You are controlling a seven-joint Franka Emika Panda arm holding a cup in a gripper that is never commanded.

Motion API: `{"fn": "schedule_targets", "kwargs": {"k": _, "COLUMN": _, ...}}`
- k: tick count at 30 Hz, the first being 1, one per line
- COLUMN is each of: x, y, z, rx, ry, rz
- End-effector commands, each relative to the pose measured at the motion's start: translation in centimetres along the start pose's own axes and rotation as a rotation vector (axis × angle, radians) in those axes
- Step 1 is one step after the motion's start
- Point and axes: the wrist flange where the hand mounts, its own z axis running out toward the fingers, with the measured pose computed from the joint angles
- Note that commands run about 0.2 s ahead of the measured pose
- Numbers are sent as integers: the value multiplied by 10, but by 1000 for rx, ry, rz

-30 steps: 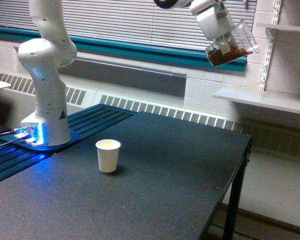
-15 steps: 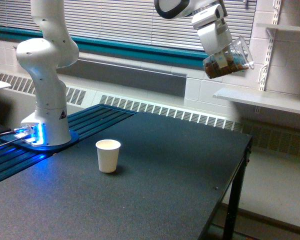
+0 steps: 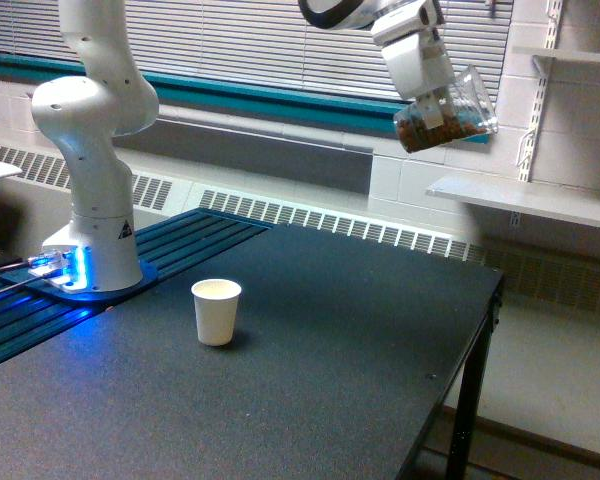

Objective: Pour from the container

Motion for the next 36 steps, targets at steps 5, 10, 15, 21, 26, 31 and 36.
{"fn": "schedule_targets", "kwargs": {"k": 5, "x": -26, "y": 22, "z": -1, "rx": -28, "ry": -12, "rz": -23}}
{"fn": "schedule_targets", "kwargs": {"k": 10, "x": -40, "y": 35, "z": -3, "rx": -59, "ry": -14, "rz": -23}}
{"fn": "schedule_targets", "kwargs": {"k": 15, "x": -54, "y": 48, "z": -6, "rx": -81, "ry": -23, "rz": -11}}
{"fn": "schedule_targets", "kwargs": {"k": 21, "x": -68, "y": 62, "z": -8, "rx": -114, "ry": -30, "rz": -1}}
{"fn": "schedule_targets", "kwargs": {"k": 26, "x": -80, "y": 75, "z": -7, "rx": -136, "ry": -35, "rz": 11}}
{"fn": "schedule_targets", "kwargs": {"k": 31, "x": -91, "y": 87, "z": -6, "rx": -150, "ry": -46, "rz": 23}}
{"fn": "schedule_targets", "kwargs": {"k": 36, "x": -101, "y": 100, "z": -4, "rx": -160, "ry": -58, "rz": 38}}
